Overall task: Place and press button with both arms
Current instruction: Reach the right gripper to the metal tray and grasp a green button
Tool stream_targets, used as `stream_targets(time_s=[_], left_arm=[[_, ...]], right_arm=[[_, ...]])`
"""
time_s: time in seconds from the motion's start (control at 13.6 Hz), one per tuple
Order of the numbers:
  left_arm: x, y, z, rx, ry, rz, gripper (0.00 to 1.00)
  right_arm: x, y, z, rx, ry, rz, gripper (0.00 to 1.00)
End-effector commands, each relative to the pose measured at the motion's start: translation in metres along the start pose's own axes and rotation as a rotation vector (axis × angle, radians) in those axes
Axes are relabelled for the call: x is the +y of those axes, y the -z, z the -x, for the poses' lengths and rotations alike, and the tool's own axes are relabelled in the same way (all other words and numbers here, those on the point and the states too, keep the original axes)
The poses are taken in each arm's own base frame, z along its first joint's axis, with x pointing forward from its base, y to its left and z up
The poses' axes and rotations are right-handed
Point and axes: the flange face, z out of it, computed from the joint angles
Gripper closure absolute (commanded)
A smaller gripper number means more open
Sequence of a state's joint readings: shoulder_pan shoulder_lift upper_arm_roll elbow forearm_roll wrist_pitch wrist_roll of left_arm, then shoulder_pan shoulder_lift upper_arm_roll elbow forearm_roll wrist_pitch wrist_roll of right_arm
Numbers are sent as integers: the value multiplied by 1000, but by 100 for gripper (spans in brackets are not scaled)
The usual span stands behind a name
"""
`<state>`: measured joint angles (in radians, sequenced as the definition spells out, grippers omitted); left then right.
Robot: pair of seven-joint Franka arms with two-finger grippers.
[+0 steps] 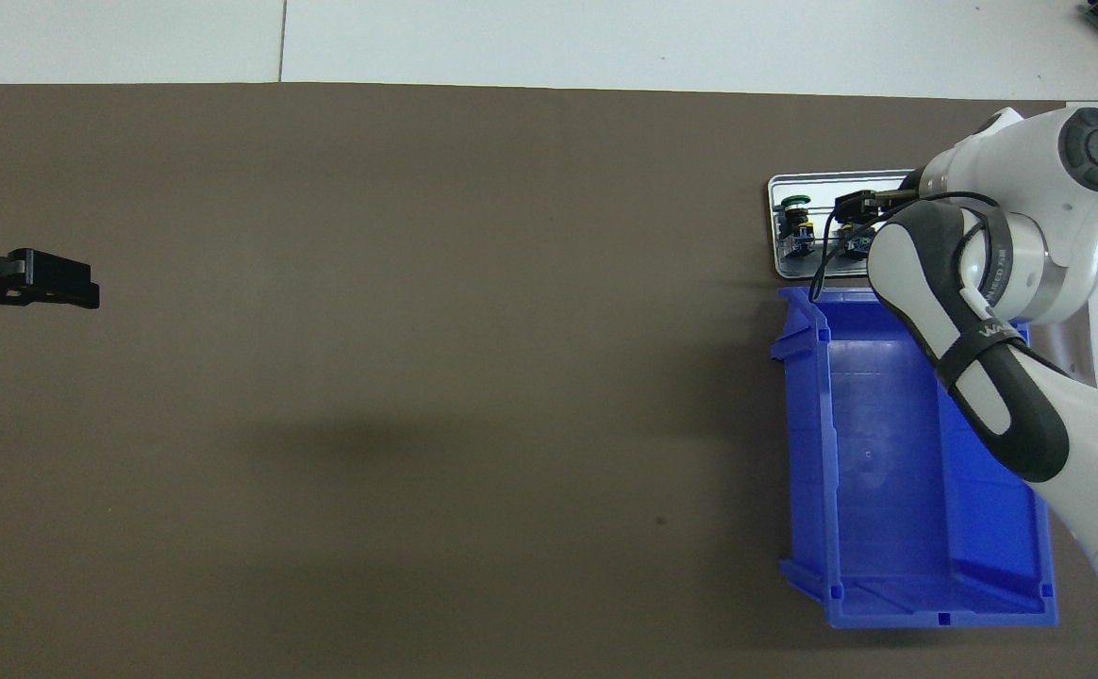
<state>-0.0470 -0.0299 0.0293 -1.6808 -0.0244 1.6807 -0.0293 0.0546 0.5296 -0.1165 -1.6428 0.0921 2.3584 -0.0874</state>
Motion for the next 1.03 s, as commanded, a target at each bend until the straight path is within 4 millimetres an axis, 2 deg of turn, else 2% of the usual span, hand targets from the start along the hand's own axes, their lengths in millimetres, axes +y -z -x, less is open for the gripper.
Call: stream_targets(time_s=[0.0, 0.15, 0.29, 0.37, 0.44, 0.51, 0.59, 0.81, 0.95], left_arm=[[-1, 3, 11, -27, -23, -7, 0], [0, 4, 13, -33, -42, -12, 0], [-2, 5, 12, -33, -42, -16, 0], [-2, 5, 12, -33, -43, -18, 0], [-2, 5, 12, -33, -42, -16, 0], [0, 5, 12, -30, -45, -16, 0], [1, 6, 12, -27, -47, -18, 0], [1, 6, 10, -20, -51, -30, 0], [2, 6, 11, -20, -53, -30, 0]], right_arm=[[3, -14, 6, 3, 12, -19, 0], [3, -23, 13, -12, 18, -19, 2], [3, -30, 19, -23, 20, -20, 12], [3, -30, 20, -24, 27, -21, 27], [3, -30, 19, -24, 34, -21, 59], [3, -30, 19, -23, 32, -20, 83], [3, -31, 20, -24, 32, -21, 100], [5, -26, 16, -17, 19, -20, 100], [4, -3, -2, 11, 24, -16, 100]])
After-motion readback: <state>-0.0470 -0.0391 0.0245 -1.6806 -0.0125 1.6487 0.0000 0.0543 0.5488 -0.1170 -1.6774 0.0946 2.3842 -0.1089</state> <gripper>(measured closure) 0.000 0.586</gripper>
